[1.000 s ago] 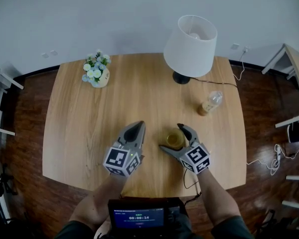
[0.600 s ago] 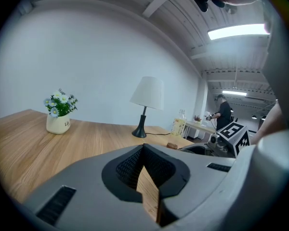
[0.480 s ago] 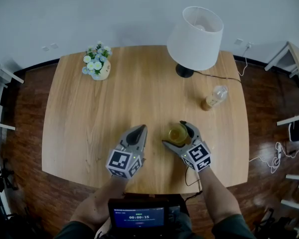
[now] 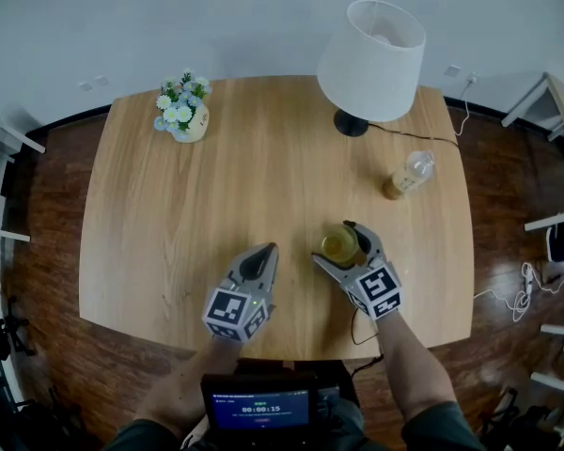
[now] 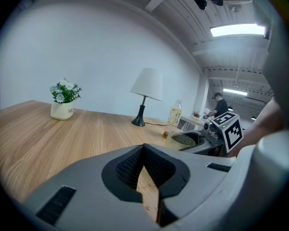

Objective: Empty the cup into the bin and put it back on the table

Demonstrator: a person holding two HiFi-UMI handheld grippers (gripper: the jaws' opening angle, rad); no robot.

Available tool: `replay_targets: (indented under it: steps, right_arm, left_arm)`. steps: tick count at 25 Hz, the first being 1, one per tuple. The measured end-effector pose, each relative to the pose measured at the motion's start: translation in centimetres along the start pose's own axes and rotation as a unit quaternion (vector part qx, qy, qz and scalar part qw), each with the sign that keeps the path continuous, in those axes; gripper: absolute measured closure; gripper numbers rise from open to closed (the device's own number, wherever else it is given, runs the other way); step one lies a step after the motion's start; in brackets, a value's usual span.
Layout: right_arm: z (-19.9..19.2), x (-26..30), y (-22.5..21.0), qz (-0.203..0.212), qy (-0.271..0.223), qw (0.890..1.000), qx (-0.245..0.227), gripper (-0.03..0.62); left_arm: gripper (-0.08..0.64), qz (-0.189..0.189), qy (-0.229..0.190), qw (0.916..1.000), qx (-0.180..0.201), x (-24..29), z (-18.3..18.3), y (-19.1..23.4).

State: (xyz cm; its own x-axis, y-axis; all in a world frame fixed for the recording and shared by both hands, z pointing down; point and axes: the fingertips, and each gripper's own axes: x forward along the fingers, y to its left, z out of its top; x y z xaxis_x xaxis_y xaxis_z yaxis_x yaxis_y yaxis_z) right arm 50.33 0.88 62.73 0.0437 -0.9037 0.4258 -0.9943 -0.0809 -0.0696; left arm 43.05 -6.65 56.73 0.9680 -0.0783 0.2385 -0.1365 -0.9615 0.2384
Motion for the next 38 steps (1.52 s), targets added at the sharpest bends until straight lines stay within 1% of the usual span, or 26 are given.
replay_targets:
  steps: [3, 8, 13, 17, 21, 24, 27, 34, 38]
  right_arm:
    - [0.3, -0.2, 0.2, -0.005, 0.001, 1.0, -0.01, 0.19]
    - [1.3, -0.9, 1.0, 0.002, -0.01, 1.0, -0.005, 0.19]
    - [2.9, -1.9, 2.0, 0.006, -0.018, 1.0, -0.013, 0.19]
    - [4.1, -2.9, 2.8, 0.009, -0.021, 0.999, -0.029, 0.19]
    - [5.9, -4.0, 3.9, 0.009, -0.034, 0.999, -0.027, 0.192]
    - [6.9, -4.7, 4.8, 0.011, -0.038, 0.999, -0.037, 0.192]
    - [8.2, -5.5, 5.6, 0.016, -0.039, 0.998, -0.051, 0.192]
    - [11.1, -7.1, 7.6, 0.025, -0.046, 0.997, -0.05, 0.192]
    - [12.6, -8.0, 8.2, 0.02, -0.05, 0.997, -0.052, 0.192]
  left_arm:
    - [0.563, 0.001, -0.002, 1.0, -0.001, -0.4, 0.0, 0.0]
    - [0.563, -0.004, -0.015, 0.9999, -0.002, -1.4, 0.8, -0.3]
    - [0.563, 0.0, -0.033, 0.9994, 0.0, -2.6, 2.2, -0.3]
    - [0.563, 0.002, -0.051, 0.9987, 0.006, -3.8, 3.8, -0.3]
    - [0.563, 0.005, -0.066, 0.9978, 0.011, -5.0, 5.4, -0.6]
    - [0.563, 0.006, -0.081, 0.9965, 0.016, -6.2, 6.7, -0.9]
    - [0.563, 0.003, -0.094, 0.9951, 0.031, -7.5, 8.0, -1.2]
    - [0.563, 0.008, -0.128, 0.9908, 0.041, -10.6, 10.6, -1.5]
    - [0.563, 0.005, -0.158, 0.9859, 0.053, -12.6, 12.7, -1.9]
